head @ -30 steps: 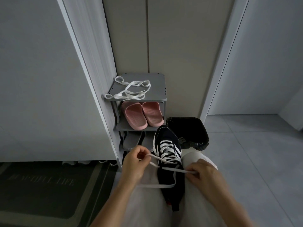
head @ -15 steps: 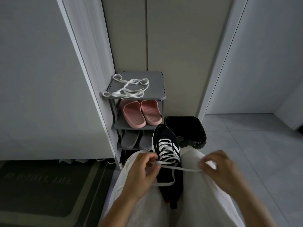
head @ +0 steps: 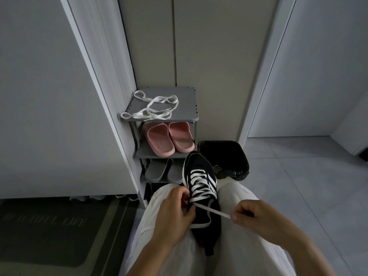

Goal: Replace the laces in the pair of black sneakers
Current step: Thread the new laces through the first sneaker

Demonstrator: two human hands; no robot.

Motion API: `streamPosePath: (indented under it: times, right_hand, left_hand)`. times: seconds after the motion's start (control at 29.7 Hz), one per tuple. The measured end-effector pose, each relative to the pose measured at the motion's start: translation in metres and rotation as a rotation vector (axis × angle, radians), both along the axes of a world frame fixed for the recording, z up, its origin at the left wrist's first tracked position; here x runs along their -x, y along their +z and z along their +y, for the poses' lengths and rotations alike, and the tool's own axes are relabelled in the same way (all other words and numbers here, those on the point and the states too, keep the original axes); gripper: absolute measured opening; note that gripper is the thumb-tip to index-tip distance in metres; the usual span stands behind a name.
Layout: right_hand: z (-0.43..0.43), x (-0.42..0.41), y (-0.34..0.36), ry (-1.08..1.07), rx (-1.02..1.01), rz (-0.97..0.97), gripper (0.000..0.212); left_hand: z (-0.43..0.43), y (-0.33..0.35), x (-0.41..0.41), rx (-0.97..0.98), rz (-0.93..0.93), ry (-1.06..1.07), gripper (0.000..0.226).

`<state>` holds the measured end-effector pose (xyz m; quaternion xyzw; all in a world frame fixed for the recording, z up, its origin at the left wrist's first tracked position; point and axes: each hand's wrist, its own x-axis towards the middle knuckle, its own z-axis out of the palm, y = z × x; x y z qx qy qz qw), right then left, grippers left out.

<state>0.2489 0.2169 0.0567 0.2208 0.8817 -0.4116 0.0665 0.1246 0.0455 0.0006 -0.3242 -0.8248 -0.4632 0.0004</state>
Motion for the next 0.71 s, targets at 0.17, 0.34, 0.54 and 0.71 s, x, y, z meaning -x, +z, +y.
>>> streamPosePath:
  times: [0.17, 0.34, 0.54, 0.71]
  right_hand:
    - [-0.016, 0.020, -0.014, -0.104, -0.283, 0.126, 0.009]
    - [-0.023, 0.038, -0.010, -0.063, -0.362, 0.142, 0.020]
    - [-0.019, 0.038, -0.017, -0.112, -0.310, 0.197, 0.014]
    - [-0.021, 0.034, -0.017, -0.084, -0.298, 0.150, 0.012]
  left_hand:
    - [0.005, -0.005, -0.001, 0.131, 0.224, -0.045, 0.043]
    - [0.014, 0.005, -0.008, 0.282, 0.454, -0.065, 0.020]
    - [0.008, 0.002, -0.022, 0.524, 0.461, -0.118, 0.038]
    - [0.003, 0.010, -0.019, 0.569, 0.373, -0.127, 0.025]
